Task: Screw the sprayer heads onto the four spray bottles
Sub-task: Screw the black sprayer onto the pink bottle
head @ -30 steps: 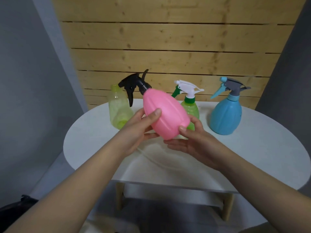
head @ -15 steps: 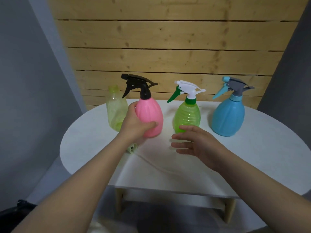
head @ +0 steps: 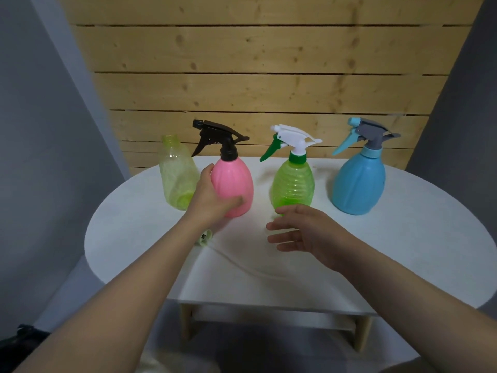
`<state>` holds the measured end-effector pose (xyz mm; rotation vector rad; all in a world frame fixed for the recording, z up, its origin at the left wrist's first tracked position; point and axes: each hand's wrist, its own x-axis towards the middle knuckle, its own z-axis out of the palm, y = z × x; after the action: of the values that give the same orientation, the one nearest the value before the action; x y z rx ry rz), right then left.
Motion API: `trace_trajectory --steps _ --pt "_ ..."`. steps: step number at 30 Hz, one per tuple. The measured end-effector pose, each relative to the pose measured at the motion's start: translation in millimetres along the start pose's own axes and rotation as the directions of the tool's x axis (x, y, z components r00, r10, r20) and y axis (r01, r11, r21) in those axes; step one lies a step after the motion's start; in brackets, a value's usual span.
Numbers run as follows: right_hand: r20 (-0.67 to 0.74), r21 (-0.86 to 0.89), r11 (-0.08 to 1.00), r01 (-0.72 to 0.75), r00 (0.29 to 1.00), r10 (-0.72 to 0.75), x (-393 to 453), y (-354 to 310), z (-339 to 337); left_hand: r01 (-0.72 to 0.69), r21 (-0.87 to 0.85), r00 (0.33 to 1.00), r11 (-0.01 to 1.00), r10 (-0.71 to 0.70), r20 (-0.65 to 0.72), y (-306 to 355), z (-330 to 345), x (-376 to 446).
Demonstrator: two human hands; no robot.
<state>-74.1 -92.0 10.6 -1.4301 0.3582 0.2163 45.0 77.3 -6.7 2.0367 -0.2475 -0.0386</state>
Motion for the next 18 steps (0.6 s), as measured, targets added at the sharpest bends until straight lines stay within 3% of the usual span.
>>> trace_trajectory --steps 4,8,9,11,13,18 --pt "0.022 -0.057 0.998 -0.018 1.000 0.020 1.3 1.7 4.9 0.092 0.236 0.995 0.967 -0.078 -0.070 -3.2 -14.0 -17.6" --pt "0.040 -0.091 0.995 -0.029 0.999 0.032 2.8 3.6 13.2 0.078 0.698 0.993 0.712 -0.117 0.008 -16.4 -36.9 -38.7" --pt "0.043 -0.097 0.995 -0.029 0.999 0.033 2.7 3.8 16.9 0.084 0.719 0.985 0.690 -0.167 0.045 -20.8 -42.6 -41.6" --pt "0.048 -0.111 0.994 -0.022 0.998 0.028 2.5 3.0 24.5 0.115 0.643 0.964 0.757 -0.240 0.110 -27.5 -50.3 -44.7" --pt "0.055 -0.109 0.994 -0.002 0.998 0.008 2.6 1.5 34.2 0.110 0.549 0.962 0.828 -0.228 0.151 -30.6 -56.8 -46.8" --pt "0.042 -0.165 0.980 0.110 0.994 -0.104 7.9 -3.2 63.4 0.057 0.520 0.960 0.852 -0.189 0.205 -33.9 -74.4 -49.9"
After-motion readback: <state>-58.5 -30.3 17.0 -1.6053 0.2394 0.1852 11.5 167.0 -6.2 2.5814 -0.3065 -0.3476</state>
